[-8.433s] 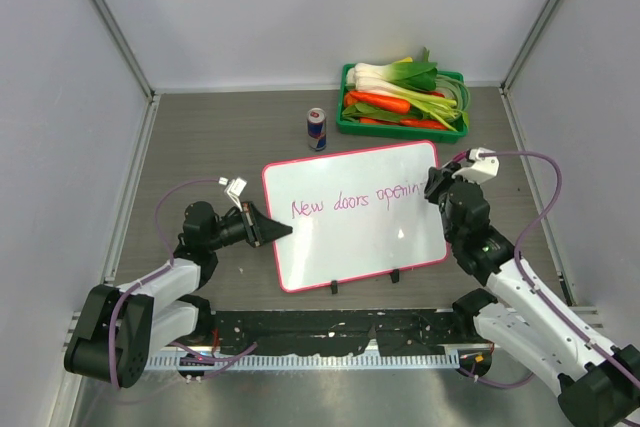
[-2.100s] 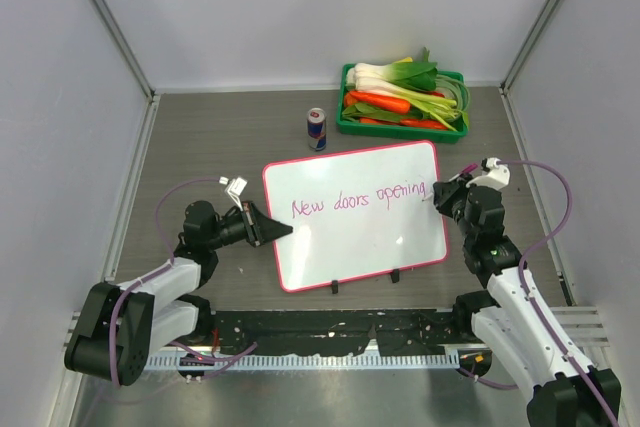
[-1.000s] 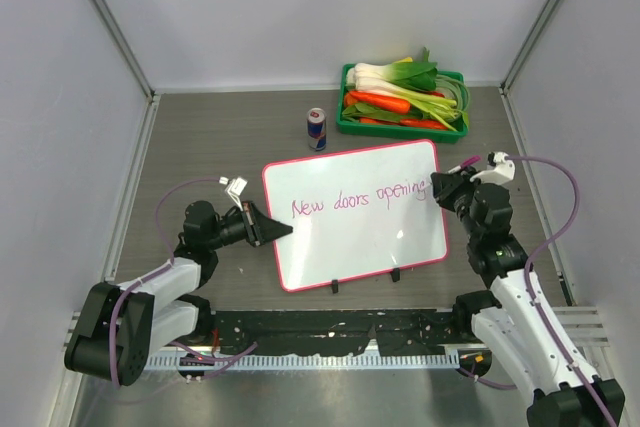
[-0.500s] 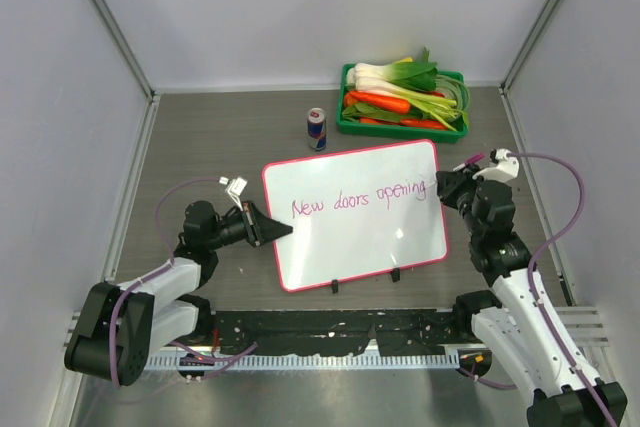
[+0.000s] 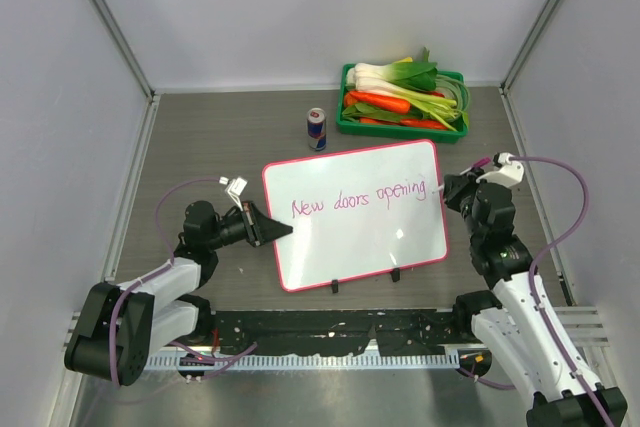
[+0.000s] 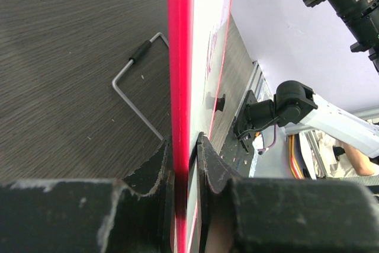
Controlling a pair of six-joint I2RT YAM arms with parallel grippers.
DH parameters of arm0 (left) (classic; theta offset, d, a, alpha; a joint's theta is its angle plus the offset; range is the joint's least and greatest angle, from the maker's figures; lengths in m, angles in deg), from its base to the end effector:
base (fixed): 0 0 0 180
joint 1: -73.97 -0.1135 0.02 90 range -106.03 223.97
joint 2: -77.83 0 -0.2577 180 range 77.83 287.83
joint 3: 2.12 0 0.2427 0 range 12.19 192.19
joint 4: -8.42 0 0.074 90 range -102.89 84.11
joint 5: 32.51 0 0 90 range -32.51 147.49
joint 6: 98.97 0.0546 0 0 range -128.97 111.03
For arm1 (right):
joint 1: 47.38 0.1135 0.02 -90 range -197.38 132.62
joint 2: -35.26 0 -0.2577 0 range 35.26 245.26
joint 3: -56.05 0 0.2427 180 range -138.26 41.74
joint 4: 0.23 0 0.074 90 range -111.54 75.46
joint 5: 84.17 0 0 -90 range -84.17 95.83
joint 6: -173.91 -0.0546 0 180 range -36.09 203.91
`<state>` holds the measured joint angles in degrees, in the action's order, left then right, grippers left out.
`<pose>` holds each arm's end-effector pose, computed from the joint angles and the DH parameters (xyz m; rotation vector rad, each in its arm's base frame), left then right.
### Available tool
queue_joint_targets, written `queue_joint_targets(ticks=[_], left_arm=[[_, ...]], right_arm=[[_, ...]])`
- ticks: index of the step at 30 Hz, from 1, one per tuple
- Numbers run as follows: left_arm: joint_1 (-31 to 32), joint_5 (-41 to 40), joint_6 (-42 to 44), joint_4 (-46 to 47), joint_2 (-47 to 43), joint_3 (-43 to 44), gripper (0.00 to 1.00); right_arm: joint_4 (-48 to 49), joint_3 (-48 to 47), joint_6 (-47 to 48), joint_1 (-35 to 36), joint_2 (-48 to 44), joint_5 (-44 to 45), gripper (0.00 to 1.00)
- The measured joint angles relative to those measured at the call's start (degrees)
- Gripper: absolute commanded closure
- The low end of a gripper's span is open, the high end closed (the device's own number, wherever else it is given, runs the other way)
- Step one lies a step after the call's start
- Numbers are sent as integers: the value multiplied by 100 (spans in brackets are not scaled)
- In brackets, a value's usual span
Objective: Write a sentence on the whiteboard
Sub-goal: Write a sentence on the whiteboard, then put down the whiteboard marker without the cap at the center of the board.
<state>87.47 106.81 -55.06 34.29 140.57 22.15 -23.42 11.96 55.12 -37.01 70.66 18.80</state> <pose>0.1838 -0.0867 0.1677 0.1343 1.9707 -1.4766 0.1724 0.0191 0.2676 0.4492 1.7699 0.2772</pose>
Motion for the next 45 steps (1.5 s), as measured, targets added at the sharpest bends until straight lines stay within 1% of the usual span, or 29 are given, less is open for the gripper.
queue_joint_targets(ticks=[12,29,34,41,45], left_arm=[[0,2,2,0,0,0,100],[0,2,0,0,-2,0,100],[0,0,2,-2,-2,0,100],[0,2,2,-7,-2,0,100],[0,0,2,-15,-13,0,100]], right_arm=[[188,372,13,0,308,66,99],[326,420,9,2,435,138,99],[273,417,13,0,302,131,99],[79,354,-4,0,-120,105,99],[35,271,-48,2,-140,55,99]])
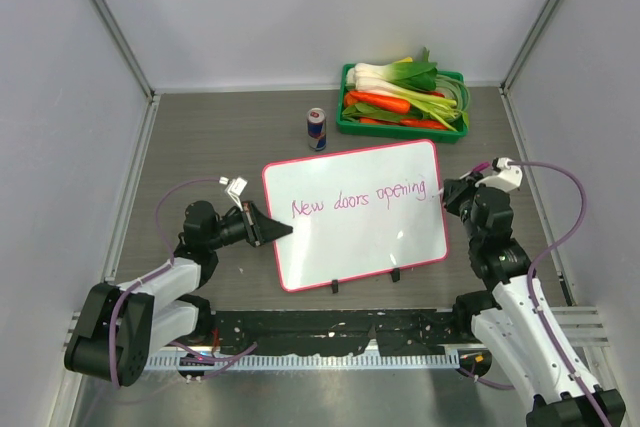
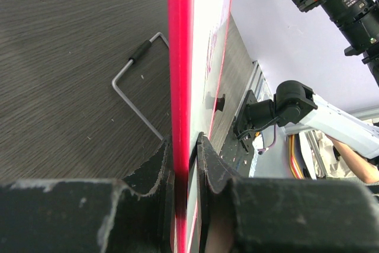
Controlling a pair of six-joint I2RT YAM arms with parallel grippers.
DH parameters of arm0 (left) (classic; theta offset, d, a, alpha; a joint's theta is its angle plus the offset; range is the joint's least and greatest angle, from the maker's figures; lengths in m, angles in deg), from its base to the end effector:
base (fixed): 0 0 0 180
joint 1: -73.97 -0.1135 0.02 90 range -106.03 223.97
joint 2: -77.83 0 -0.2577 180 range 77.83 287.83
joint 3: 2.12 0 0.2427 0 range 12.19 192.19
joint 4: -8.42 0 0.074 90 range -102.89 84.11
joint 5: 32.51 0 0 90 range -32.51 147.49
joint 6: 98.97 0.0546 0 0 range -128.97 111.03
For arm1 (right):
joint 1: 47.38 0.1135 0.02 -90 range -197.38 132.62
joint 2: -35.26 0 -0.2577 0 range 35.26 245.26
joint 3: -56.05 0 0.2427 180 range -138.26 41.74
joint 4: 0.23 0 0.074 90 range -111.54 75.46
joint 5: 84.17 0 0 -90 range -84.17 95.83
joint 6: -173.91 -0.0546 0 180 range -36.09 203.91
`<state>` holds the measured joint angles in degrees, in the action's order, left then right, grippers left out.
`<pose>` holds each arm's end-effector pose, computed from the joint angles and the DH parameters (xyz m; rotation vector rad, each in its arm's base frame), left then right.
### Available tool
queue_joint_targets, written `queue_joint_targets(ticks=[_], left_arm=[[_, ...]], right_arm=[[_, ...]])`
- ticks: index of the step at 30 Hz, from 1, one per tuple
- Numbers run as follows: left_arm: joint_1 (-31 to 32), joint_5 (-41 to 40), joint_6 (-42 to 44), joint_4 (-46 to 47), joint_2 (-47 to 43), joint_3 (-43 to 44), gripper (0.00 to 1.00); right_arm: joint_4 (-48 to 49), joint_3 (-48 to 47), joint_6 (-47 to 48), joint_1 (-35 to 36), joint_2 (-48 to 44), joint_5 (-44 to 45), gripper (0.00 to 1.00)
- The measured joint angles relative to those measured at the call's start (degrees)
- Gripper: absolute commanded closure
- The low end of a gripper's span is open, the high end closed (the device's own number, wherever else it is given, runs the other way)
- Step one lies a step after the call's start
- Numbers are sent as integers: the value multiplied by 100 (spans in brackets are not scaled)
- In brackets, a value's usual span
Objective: Write a sentence on the whiteboard
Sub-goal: Put down the whiteboard marker without the cap at the center of the board.
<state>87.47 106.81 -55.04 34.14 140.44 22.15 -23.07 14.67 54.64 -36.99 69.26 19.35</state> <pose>0.1836 -0.0867 0.1678 0.1344 1.9709 -1.4764 0.1691 0.0180 0.2549 0.4640 1.7819 0.2689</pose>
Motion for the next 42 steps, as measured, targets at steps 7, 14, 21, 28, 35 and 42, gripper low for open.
queue_joint_targets(ticks=[7,14,21,28,35,42], left_arm=[[0,0,0,-2,-11,0,100],[0,-4,2,-9,-24,0,100],[0,-4,2,-9,-24,0,100],[0,-4,2,-9,-24,0,99],[0,-7,2,-11,-24,0,99],[0,-11,2,-15,-24,0,99]], right_arm=[[-50,-74,-83,0,74,-118,99],[-55,-79,-118,-2,129,-144,99],[-59,-79,-133,0,140,-144,99],[-61,-79,-131,-2,138,-133,99],[-179,-122,-129,0,173,74,99],[-531,-243,-98,0,256,739,99]])
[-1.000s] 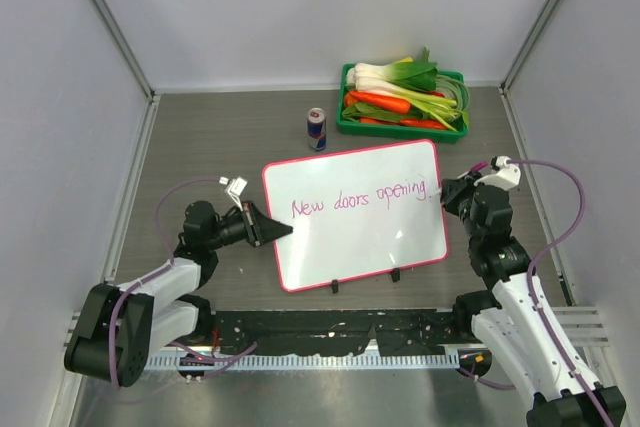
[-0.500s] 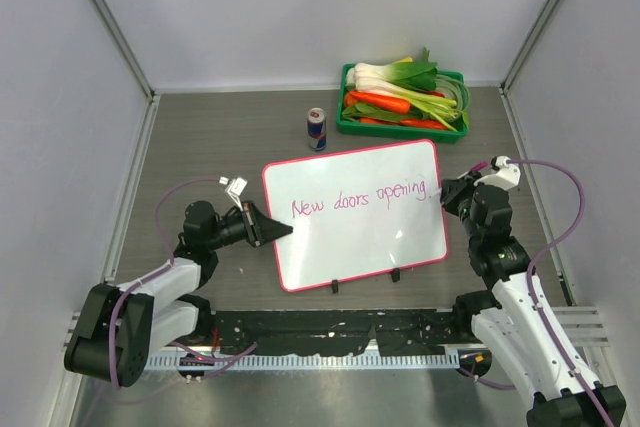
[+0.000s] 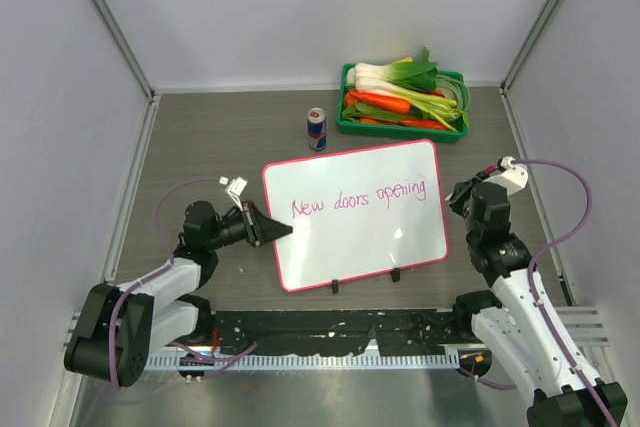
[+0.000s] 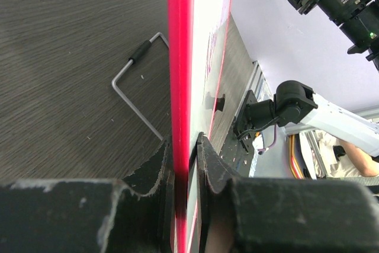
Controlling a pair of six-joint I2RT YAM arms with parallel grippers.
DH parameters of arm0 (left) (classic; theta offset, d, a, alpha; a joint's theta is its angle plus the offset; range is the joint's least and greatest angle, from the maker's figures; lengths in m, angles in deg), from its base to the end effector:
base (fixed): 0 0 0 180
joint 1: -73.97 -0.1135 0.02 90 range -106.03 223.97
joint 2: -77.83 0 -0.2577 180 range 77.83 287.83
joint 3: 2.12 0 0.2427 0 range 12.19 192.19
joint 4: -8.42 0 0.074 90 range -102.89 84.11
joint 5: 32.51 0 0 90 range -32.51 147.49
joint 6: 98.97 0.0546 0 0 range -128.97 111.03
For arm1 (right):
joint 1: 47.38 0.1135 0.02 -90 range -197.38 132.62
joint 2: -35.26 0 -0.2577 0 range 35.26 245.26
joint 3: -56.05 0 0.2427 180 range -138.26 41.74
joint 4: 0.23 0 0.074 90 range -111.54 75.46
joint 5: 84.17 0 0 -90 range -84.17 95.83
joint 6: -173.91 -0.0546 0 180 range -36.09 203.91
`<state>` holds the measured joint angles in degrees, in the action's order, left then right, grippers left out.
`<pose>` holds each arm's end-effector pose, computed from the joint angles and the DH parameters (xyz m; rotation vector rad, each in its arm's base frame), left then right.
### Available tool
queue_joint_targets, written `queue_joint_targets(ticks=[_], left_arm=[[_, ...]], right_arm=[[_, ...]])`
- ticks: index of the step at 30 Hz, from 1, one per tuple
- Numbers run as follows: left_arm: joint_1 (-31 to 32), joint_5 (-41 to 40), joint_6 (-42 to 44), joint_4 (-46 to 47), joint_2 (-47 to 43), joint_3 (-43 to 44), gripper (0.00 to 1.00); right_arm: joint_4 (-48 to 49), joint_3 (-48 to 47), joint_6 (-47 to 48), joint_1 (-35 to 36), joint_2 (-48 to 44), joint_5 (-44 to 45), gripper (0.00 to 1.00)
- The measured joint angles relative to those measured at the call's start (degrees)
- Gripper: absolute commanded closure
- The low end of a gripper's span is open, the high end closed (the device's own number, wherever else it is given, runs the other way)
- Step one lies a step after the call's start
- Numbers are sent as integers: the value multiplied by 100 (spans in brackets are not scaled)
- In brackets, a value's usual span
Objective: Write a sentence on the whiteboard
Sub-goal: Put down the whiteboard marker without the cap at the center of the board, then put down the whiteboard on the whiteboard stand.
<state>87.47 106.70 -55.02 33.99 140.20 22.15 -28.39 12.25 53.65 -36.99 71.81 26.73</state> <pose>0.1834 -0.0865 0.1683 0.1341 1.9692 -1.4744 0.1712 0.0116 0.2530 0.5647 1.8275 0.1256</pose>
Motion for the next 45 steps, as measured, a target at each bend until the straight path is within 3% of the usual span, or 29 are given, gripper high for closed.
queue_joint_targets(ticks=[10,19,28,31,37,40,45], left_arm=[[0,-20,7,-72,-52,0,99],[2,-28,22,-98,-85,0,98],[0,-35,24,-114,-94,0,95],[4,-37,24,-116,-94,0,95],[4,-39,24,-120,-105,0,94],[4,-44,26,-136,-118,0,86],[11,-195,205,-258,-186,-4,57]], right_arm=[[-476,-284,50,0,931,1152,99],[-704,-328,68,-2,2280,1327,98],[-723,-511,107,-2,2765,1274,62],[-723,-531,96,-11,2765,1239,43],[-719,-608,96,-37,2763,1147,40],[-721,-608,81,-42,2747,1128,39],[-728,-608,74,-44,2583,1108,38]])
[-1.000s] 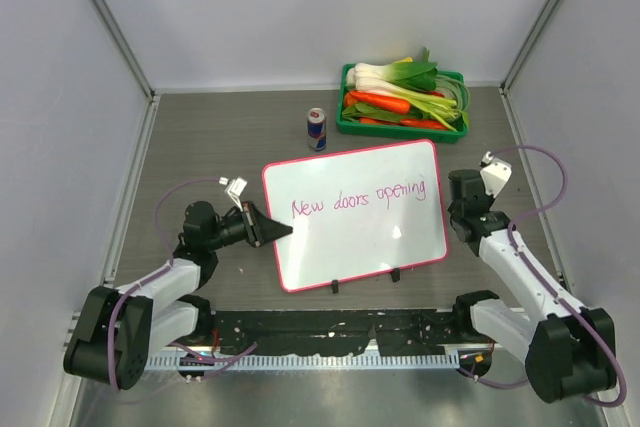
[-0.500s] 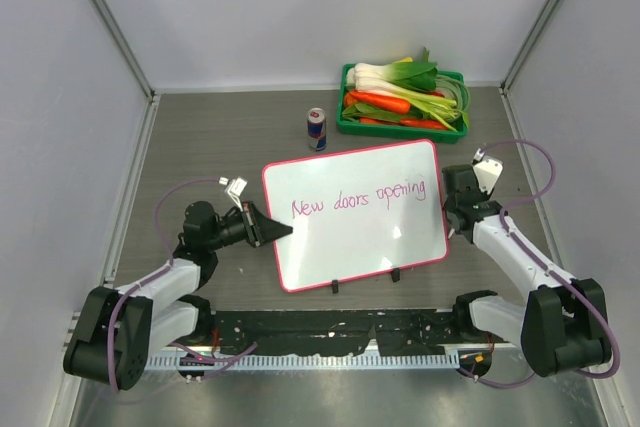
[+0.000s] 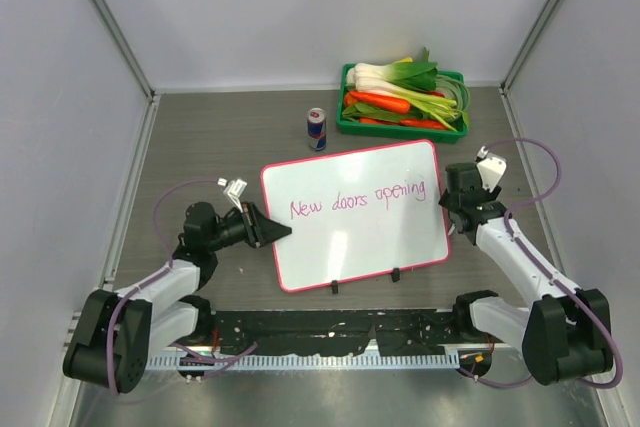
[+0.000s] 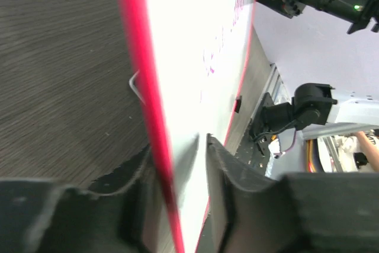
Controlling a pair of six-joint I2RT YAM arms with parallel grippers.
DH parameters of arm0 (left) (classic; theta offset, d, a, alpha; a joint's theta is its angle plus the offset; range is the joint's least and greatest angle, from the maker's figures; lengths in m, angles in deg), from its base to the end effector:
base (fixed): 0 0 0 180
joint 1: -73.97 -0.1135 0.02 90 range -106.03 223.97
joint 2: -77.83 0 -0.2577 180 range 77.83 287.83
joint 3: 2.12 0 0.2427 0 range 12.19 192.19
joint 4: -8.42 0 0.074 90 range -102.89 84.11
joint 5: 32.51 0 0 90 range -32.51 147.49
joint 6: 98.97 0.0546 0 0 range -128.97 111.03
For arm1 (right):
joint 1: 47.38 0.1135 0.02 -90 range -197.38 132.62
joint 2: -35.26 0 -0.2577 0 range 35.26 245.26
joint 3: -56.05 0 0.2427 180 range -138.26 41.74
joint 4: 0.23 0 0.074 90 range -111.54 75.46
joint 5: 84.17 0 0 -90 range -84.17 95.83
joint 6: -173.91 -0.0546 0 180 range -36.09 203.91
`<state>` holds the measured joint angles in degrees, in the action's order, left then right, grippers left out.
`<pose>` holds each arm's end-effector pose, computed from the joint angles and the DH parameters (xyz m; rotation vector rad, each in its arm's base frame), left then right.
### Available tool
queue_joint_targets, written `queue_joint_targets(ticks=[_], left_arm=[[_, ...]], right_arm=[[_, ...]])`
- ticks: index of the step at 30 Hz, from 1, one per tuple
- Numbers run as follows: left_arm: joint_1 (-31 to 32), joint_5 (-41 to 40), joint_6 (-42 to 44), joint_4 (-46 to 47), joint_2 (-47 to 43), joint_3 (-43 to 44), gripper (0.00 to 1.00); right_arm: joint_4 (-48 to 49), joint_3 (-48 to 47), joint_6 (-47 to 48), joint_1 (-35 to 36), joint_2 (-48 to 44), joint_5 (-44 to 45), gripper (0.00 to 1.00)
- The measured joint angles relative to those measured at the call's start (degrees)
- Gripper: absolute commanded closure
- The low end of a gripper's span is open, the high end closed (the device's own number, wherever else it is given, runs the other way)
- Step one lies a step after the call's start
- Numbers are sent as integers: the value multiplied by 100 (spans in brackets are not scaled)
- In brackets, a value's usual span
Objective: Write a sentence on the whiteboard
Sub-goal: Put down the whiteboard on the whiteboard stand.
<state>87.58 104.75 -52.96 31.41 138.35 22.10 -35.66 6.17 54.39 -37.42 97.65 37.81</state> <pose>0.1819 -0.0853 0.1686 0.1342 1.9681 -1.4252 0.2198 0.0092 0.2000 0.6286 2.1827 -0.3158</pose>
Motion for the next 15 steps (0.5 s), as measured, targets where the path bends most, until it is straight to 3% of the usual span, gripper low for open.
queue_joint_targets(ticks=[4,9,12,13,15], left_arm=[[0,-273,264,-306,-186,-74,32],[0,-673,522,-772,-1064,-149,2],[0,-951,601,-1045,-1687,-214,0],[2,-1062,625,-1154,-1878,-227,0],[0,-1246,675,-1342,-2144,-236,0]], right_arm=[[-96,-57,-2,0,-149,4,38],[-190,-90,0,0,-433,4,37],[-299,-120,4,-2,-669,0,32],[-321,-131,4,0,-763,-7,23],[-348,-157,-2,0,-981,-35,21]])
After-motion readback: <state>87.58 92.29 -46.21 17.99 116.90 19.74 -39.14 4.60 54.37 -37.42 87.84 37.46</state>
